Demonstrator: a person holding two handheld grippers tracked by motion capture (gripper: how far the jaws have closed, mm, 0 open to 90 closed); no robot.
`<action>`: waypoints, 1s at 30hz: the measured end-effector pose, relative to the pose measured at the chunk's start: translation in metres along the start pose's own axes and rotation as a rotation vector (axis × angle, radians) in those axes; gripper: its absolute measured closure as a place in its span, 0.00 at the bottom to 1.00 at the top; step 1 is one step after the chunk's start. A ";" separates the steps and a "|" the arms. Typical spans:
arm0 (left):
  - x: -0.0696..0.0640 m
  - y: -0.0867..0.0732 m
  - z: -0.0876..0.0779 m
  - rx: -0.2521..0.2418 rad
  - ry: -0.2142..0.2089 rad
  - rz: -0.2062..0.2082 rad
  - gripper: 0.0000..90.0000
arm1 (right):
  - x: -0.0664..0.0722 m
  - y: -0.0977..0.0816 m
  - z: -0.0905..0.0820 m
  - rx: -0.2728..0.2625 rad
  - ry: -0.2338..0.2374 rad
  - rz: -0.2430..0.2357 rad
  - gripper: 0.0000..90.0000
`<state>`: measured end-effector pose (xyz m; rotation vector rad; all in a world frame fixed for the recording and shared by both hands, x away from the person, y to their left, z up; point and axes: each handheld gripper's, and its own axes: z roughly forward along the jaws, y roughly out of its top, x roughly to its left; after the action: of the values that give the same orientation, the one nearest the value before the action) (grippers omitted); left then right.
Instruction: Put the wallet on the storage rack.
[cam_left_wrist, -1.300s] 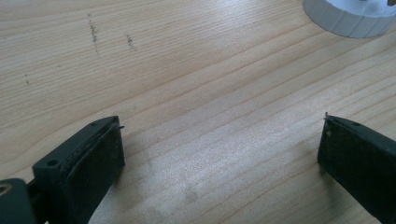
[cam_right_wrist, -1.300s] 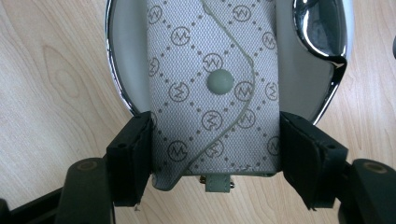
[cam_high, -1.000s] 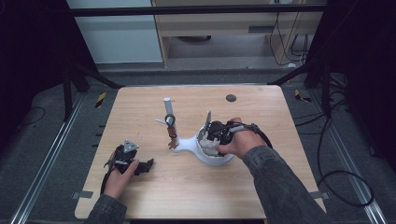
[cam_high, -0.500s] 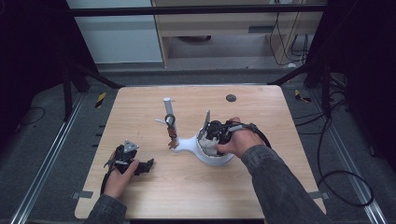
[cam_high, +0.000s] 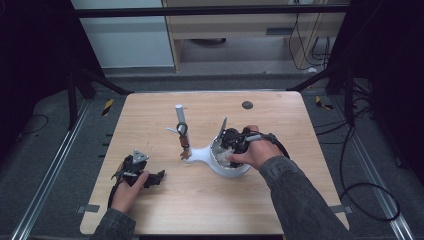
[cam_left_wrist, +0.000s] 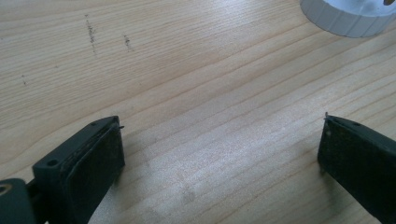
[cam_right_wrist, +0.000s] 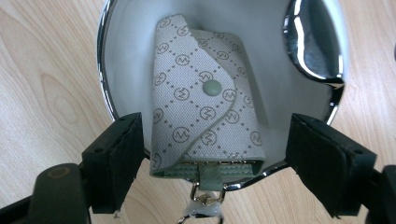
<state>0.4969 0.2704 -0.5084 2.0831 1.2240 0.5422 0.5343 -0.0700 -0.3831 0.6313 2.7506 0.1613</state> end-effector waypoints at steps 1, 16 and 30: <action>0.000 0.000 0.000 0.000 0.000 0.000 0.00 | 0.000 -0.001 -0.001 -0.003 0.003 0.003 0.22; 0.000 0.000 0.000 -0.001 0.000 -0.001 0.00 | 0.001 -0.002 -0.005 -0.027 0.002 0.005 0.20; 0.000 0.000 0.000 0.000 0.000 0.000 0.00 | 0.003 -0.005 -0.014 -0.061 0.006 0.018 0.13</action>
<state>0.4969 0.2703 -0.5084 2.0836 1.2236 0.5418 0.5252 -0.0740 -0.3721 0.6408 2.7349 0.2508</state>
